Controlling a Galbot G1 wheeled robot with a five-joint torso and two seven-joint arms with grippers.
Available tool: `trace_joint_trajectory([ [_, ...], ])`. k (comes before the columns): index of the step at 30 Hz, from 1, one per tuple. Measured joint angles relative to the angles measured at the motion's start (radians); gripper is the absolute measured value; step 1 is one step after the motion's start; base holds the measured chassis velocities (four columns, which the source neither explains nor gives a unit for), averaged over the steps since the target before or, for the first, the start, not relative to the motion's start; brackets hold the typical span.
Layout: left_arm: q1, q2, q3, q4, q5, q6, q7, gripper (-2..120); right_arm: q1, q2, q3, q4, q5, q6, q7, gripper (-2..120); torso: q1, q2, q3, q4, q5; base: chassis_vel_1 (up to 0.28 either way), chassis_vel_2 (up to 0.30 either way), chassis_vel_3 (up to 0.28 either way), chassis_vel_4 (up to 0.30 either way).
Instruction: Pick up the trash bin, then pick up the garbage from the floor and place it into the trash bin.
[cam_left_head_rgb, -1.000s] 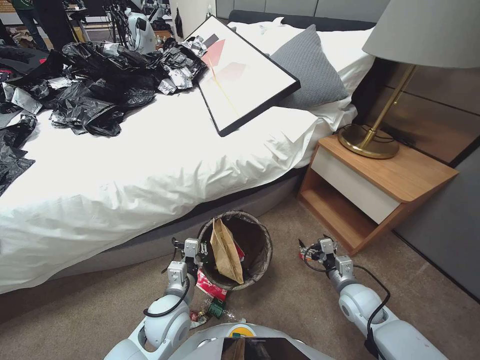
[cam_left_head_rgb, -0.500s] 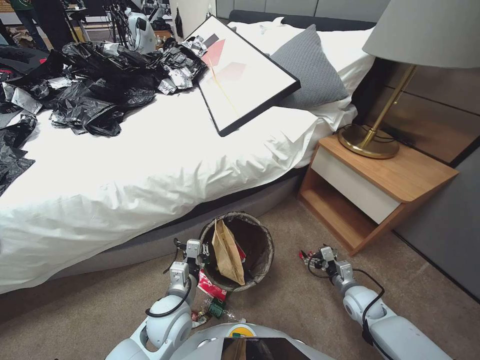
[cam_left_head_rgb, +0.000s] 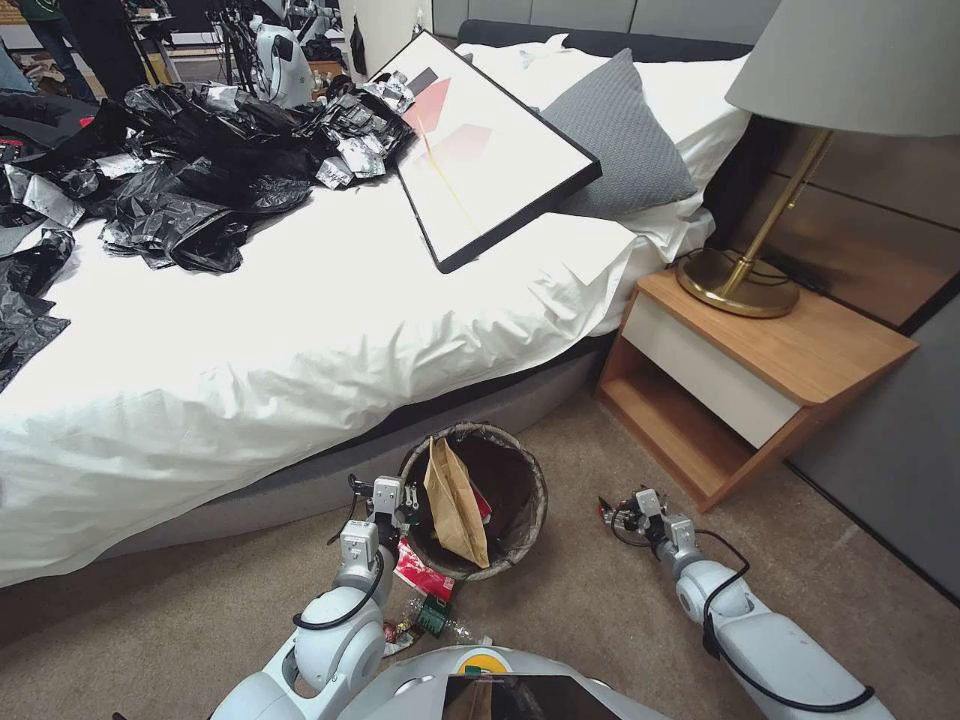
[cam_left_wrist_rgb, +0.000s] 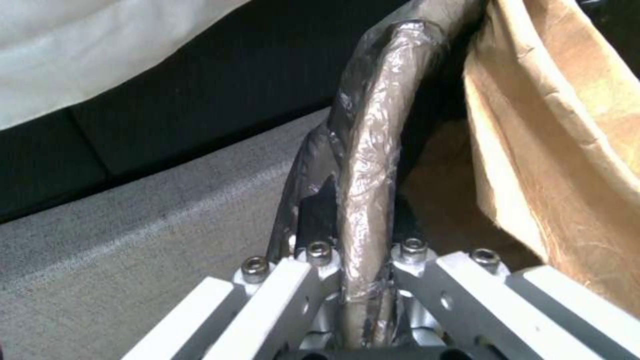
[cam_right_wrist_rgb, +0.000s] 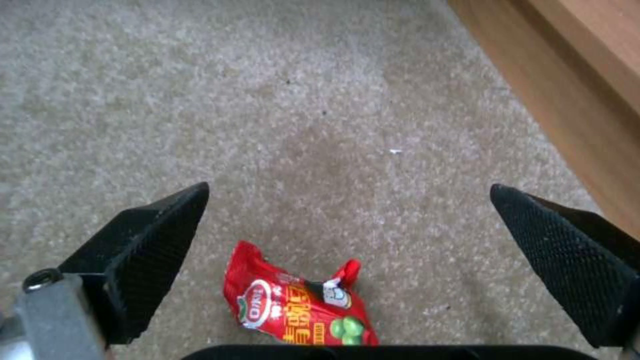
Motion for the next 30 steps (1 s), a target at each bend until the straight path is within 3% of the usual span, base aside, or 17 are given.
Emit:
trace_joint_trajectory([
  [6, -0.005, -0.003, 0.000, 0.007, -0.002, 0.000, 0.000, 0, 0.045, 0.034, -0.007, -0.074, 0.000, -0.002, -0.015, 100, 0.000, 0.000, 0.000, 0.0001, 0.0000, 0.000, 0.000, 0.000, 0.000],
  [30, -0.010, -0.005, -0.003, 0.010, -0.003, 0.000, -0.002, 0, 0.051, 0.091, 0.002, -0.167, -0.030, 0.015, -0.048, 100, 0.000, 0.000, 0.000, 0.0001, 0.0000, 0.000, 0.000, 0.000, 0.000],
])
